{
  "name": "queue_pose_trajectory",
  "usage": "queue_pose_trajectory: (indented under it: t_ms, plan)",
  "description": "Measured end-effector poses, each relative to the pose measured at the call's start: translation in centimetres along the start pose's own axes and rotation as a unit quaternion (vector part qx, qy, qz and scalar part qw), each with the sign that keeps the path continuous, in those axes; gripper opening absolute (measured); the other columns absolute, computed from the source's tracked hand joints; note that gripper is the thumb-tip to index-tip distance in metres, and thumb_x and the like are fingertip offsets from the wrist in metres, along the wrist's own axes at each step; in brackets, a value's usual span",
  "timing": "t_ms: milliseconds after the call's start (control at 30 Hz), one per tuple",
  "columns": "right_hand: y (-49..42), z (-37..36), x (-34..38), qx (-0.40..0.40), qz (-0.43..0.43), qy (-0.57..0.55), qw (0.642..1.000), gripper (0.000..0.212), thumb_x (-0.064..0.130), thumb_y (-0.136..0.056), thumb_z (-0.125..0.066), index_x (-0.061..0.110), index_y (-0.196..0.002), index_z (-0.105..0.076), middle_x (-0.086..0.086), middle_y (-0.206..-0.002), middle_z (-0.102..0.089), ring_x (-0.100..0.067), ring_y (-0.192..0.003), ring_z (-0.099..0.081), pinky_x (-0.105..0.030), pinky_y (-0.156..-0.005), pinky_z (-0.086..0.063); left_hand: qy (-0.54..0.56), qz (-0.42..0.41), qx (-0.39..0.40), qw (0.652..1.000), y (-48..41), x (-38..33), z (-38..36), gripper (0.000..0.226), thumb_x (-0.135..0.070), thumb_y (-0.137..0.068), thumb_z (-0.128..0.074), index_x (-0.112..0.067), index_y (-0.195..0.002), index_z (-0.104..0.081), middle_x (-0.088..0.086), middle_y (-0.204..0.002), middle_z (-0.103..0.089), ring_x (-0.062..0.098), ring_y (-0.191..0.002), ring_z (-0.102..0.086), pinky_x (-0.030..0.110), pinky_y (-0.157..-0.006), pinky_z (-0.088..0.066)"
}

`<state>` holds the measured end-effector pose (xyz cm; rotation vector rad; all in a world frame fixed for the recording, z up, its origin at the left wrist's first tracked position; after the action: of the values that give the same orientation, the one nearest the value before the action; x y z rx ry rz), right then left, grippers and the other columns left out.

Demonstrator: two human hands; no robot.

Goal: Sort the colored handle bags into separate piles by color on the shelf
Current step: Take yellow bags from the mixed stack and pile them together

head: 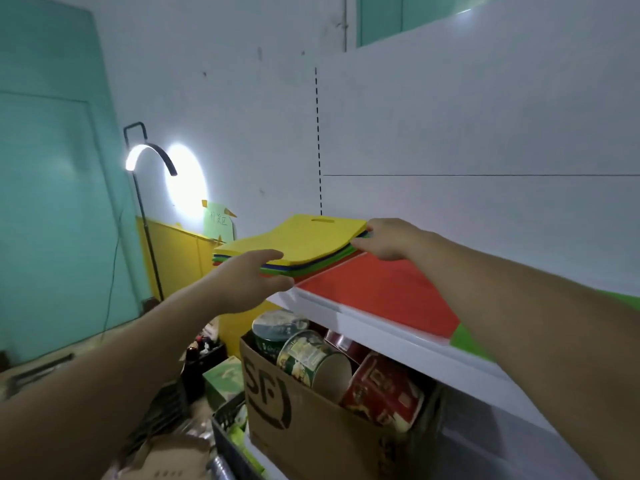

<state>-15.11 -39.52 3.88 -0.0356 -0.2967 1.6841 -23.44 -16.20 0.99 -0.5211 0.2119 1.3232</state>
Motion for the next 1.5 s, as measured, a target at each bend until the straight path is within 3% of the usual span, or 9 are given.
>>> queue_pose_trajectory:
  t_ms: [300,500,667,900,1100,1267,1367,1500]
  plan:
    - [-9.9,-3.0,1.6,0.022,0.009,0.003,1.000,0.069,0.055,-0.094,-0.043,0.015,-0.148,-0.030,-0.008,-0.152,-0.033,-0.027,-0.136,-0.035,-0.036,-0.105,-0.034,-0.006,0.017,-0.027,0.999,-8.5,4.5,1.3,0.062,-0.045,-0.086,-0.061,-0.030,-0.142,-0.038,-0.002,-0.150,-0.036,0.020,-0.135,-0.036,0.032,-0.106,-0.030]
    - [-13.1,-4.2,1.9,0.031,-0.015,0.044,0.998,0.069,0.055,-0.095,-0.041,0.013,-0.148,-0.029,-0.009,-0.152,-0.033,-0.027,-0.136,-0.035,-0.037,-0.106,-0.035,0.003,0.015,-0.007,1.000,-13.5,8.3,1.2,0.061,-0.048,-0.085,-0.061,-0.031,-0.140,-0.040,0.001,-0.147,-0.040,0.022,-0.126,-0.044,0.027,-0.091,-0.034]
    - [-14.9,-5.0,1.8,0.028,-0.063,0.063,0.996,0.068,0.055,-0.095,-0.040,0.012,-0.147,-0.030,-0.011,-0.151,-0.034,-0.029,-0.134,-0.037,-0.037,-0.104,-0.035,-0.001,-0.033,0.016,0.999,-18.1,10.2,0.9,0.060,-0.048,-0.086,-0.060,-0.030,-0.140,-0.042,0.001,-0.147,-0.040,0.023,-0.130,-0.041,0.033,-0.101,-0.033]
    - [-15.9,-6.4,3.1,0.025,-0.167,0.076,0.983,0.070,0.057,-0.096,-0.034,0.008,-0.147,-0.031,-0.015,-0.149,-0.035,-0.031,-0.132,-0.039,-0.034,-0.102,-0.037,-0.028,-0.120,0.079,0.989,-23.8,13.6,0.9,0.052,-0.046,-0.091,-0.054,-0.026,-0.138,-0.044,-0.001,-0.148,-0.039,0.020,-0.133,-0.037,0.031,-0.106,-0.028]
    - [-15.4,-7.7,3.6,-0.033,-0.276,0.047,0.959,0.073,0.062,-0.090,-0.042,0.006,-0.137,-0.042,-0.016,-0.137,-0.047,-0.031,-0.119,-0.049,-0.033,-0.085,-0.041,-0.063,-0.170,0.140,0.974,-27.0,15.2,-0.5,0.058,-0.048,-0.093,-0.049,-0.024,-0.144,-0.036,0.001,-0.152,-0.032,0.021,-0.137,-0.032,0.031,-0.109,-0.025]
    - [-14.1,-8.4,3.9,-0.096,-0.310,0.025,0.946,0.070,0.057,-0.086,-0.054,0.008,-0.134,-0.043,-0.016,-0.132,-0.049,-0.033,-0.118,-0.049,-0.036,-0.090,-0.044,-0.056,-0.181,0.182,0.965,-27.5,15.5,-2.2,0.063,-0.054,-0.093,-0.042,-0.020,-0.145,-0.035,0.004,-0.153,-0.031,0.023,-0.139,-0.030,0.033,-0.111,-0.024]
    - [-13.7,-8.4,4.7,-0.130,-0.308,0.025,0.942,0.066,0.052,-0.086,-0.058,0.013,-0.136,-0.041,-0.014,-0.130,-0.046,-0.033,-0.118,-0.048,-0.038,-0.093,-0.044,-0.057,-0.187,0.179,0.964,-27.5,15.4,-2.4,0.063,-0.054,-0.094,-0.041,-0.019,-0.146,-0.034,0.006,-0.153,-0.030,0.024,-0.139,-0.030,0.033,-0.111,-0.024]
    - [-13.5,-8.3,5.6,-0.170,-0.262,-0.003,0.950,0.054,0.030,-0.090,-0.059,0.014,-0.137,-0.038,-0.013,-0.127,-0.052,-0.030,-0.112,-0.051,-0.033,-0.084,-0.040,-0.051,-0.183,0.178,0.966,-27.2,15.6,-2.6,0.063,-0.055,-0.094,-0.040,-0.020,-0.147,-0.031,0.006,-0.153,-0.030,0.026,-0.138,-0.030,0.034,-0.110,-0.025]
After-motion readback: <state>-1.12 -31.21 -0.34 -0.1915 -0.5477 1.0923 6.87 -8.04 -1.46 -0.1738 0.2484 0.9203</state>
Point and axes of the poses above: each hand's wrist, its own y-axis away from the middle knuckle, its own z-axis out of the back of the hand, x = y × z, the point moved 5 cm from there along -y, towards the middle knuckle
